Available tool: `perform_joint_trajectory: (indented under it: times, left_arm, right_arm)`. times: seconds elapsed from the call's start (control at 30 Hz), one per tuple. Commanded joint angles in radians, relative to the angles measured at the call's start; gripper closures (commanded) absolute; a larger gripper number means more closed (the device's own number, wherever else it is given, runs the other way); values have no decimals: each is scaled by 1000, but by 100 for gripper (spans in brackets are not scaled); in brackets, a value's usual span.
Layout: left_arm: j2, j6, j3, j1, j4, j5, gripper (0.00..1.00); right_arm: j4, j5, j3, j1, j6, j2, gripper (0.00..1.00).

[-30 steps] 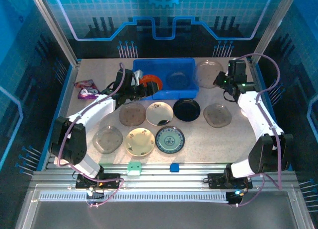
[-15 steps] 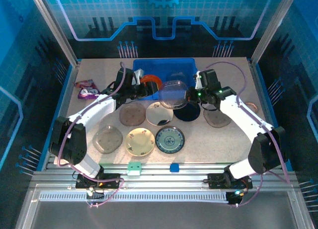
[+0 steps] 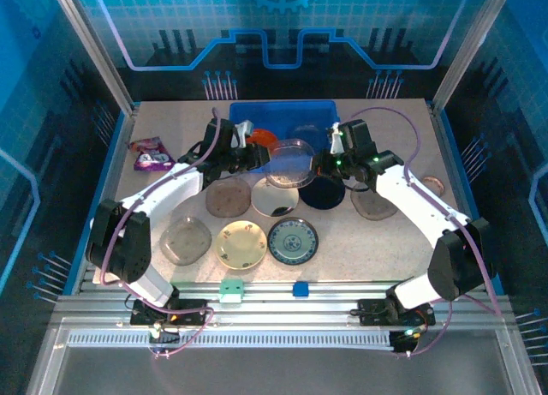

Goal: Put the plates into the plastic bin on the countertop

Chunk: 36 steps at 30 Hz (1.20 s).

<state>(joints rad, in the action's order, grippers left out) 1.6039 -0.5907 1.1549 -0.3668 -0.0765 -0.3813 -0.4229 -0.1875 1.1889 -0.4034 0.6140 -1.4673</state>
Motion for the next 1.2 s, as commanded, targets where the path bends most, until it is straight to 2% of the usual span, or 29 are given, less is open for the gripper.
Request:
perform_joint_trajectory:
  times: [0.0, 0.13, 0.23, 0.27, 0.33, 0.4, 0.57, 0.73, 0.97, 1.17]
  left_arm:
    - [8, -1, 13, -8, 9, -15, 100]
    - [7, -15, -3, -8, 37, -22, 100]
    - [-5, -16, -12, -7, 40, -17, 100]
    - [-10, -14, -12, -7, 39, -15, 100]
    - [-15, -9, -6, -7, 24, -6, 100]
    - [-19, -2, 5, -8, 7, 3, 100]
    - [-16, 1, 37, -8, -18, 23, 100]
    - [19, 13, 133, -8, -86, 48, 100]
    - [168, 43, 380, -14, -212, 91, 100]
    - [364, 93, 641, -24, -288, 115, 100]
  right_arm:
    - [49, -37, -2, -17, 38, -11, 100]
    - [64, -24, -20, -17, 49, -3, 99]
    - [59, -14, -26, -17, 43, 6, 89]
    - [63, -10, -32, -17, 43, 11, 83]
    - [58, -2, -35, -13, 38, 20, 63]
    - [44, 8, -36, -3, 31, 33, 49]
    - [5, 37, -40, 52, 14, 91, 35]
    - [-35, 76, -65, 151, 0, 185, 33]
    - [-78, 86, -82, 300, -25, 255, 33]
    - [-71, 62, -93, 331, -22, 259, 33]
